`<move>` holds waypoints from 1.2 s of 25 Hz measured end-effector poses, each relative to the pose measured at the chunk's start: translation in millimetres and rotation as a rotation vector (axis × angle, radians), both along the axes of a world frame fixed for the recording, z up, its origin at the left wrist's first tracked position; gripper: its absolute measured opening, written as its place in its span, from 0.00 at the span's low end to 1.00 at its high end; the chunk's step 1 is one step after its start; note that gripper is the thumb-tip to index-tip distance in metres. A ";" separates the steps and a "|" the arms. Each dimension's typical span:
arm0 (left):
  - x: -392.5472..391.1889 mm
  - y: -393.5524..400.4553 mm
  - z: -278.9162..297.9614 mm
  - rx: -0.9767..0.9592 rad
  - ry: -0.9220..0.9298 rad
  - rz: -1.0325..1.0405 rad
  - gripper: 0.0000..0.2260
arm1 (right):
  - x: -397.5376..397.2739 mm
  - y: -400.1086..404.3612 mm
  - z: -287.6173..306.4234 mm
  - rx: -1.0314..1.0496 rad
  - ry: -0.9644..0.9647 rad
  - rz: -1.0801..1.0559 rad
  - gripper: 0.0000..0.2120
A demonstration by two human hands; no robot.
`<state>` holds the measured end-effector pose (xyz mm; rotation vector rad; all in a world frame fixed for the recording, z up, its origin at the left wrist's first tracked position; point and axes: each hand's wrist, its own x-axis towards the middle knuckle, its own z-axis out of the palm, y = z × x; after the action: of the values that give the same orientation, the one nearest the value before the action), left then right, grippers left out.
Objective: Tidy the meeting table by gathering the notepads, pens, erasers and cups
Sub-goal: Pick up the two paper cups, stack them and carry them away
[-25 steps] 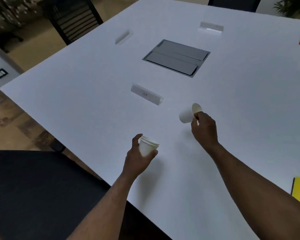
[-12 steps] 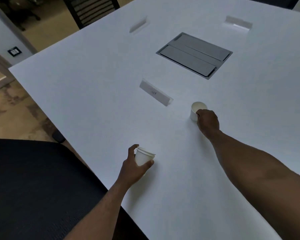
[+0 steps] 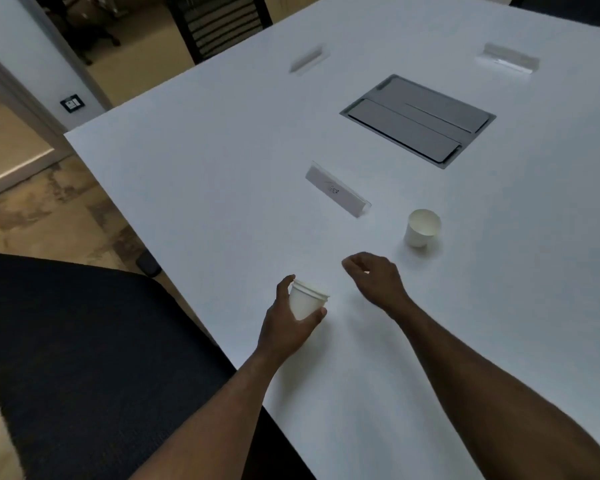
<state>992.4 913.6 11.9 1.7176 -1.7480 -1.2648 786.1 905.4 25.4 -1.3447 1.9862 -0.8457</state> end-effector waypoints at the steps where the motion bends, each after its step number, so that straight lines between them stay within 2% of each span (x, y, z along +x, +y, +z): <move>1: 1.7 -3.6 7.2 -0.022 -0.007 0.012 0.37 | 19.4 1.4 8.4 0.037 -0.087 0.045 0.13; 5: 18.8 -32.7 51.5 -0.156 -0.048 0.031 0.38 | 73.2 -16.1 63.9 -0.063 -0.346 0.084 0.13; 10: 60.9 -77.5 131.5 -0.388 -0.107 0.115 0.38 | 126.1 -62.3 143.9 -0.233 -0.315 0.249 0.09; 14: 117.8 -103.4 194.1 -0.510 -0.202 0.146 0.38 | 193.8 -88.0 198.6 -0.364 -0.297 0.256 0.10; 17: 180.9 -114.3 231.9 -0.559 -0.234 0.181 0.39 | 258.3 -100.0 234.6 -0.451 -0.220 0.306 0.11; 22: 318.8 -109.2 267.0 -0.749 -0.248 0.241 0.39 | 387.3 -98.2 279.3 -0.546 -0.164 0.415 0.12; 26: 445.9 -91.3 264.4 -0.817 -0.262 0.284 0.40 | 501.0 -88.4 286.4 -0.551 -0.100 0.537 0.11; 30: 557.8 -64.2 242.8 -0.770 -0.274 0.329 0.40 | 603.0 -78.4 275.5 -0.492 0.002 0.717 0.10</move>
<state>1550.3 849.5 254.7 1.6286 -1.6735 -0.1624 1389.1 827.0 300.9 -2.1379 1.1562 -0.9855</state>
